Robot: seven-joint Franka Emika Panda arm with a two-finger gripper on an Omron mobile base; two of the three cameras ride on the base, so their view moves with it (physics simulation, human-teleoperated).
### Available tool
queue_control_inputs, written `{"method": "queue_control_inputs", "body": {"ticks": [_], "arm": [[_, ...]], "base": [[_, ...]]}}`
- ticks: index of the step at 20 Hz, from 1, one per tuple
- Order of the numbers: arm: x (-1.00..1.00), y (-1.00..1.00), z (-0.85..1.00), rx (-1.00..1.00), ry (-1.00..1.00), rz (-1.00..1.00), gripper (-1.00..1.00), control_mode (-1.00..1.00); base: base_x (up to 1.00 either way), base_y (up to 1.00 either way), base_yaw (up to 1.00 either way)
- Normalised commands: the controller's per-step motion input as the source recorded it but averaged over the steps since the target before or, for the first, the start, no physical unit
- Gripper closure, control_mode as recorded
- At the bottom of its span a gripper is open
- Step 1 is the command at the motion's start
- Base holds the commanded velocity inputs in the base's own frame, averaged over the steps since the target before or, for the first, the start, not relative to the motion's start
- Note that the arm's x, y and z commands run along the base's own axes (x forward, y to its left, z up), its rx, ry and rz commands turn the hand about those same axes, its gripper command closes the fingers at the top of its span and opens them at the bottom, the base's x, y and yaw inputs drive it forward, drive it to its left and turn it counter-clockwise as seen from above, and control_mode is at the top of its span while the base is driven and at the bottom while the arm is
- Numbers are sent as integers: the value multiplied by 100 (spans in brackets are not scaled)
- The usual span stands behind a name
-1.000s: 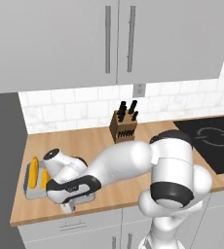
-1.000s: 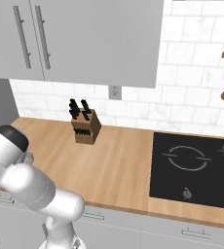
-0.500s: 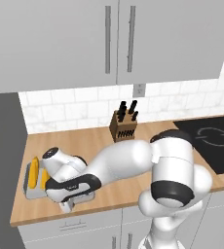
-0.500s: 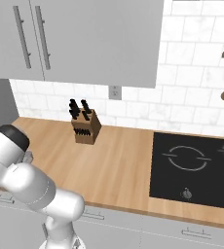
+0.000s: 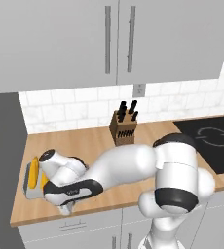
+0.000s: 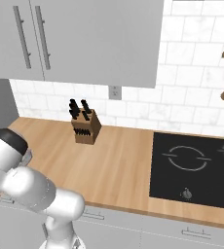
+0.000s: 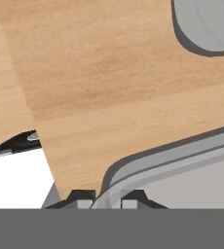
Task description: Take the meat container that has the fish and place it on the second highest rack of the freezer. Then take the vegetable container that has the corns and place it on the highest rack of the freezer.
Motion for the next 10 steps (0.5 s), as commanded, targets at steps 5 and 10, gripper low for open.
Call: {"method": "queue_control_inputs", "body": {"ticks": [5, 10], "arm": [[-31, -63, 85, 0, -8, -15, 100, -100], [0, -95, 100, 0, 0, -16, 100, -100]], "base": [[0, 0, 0], [0, 0, 0]]}}
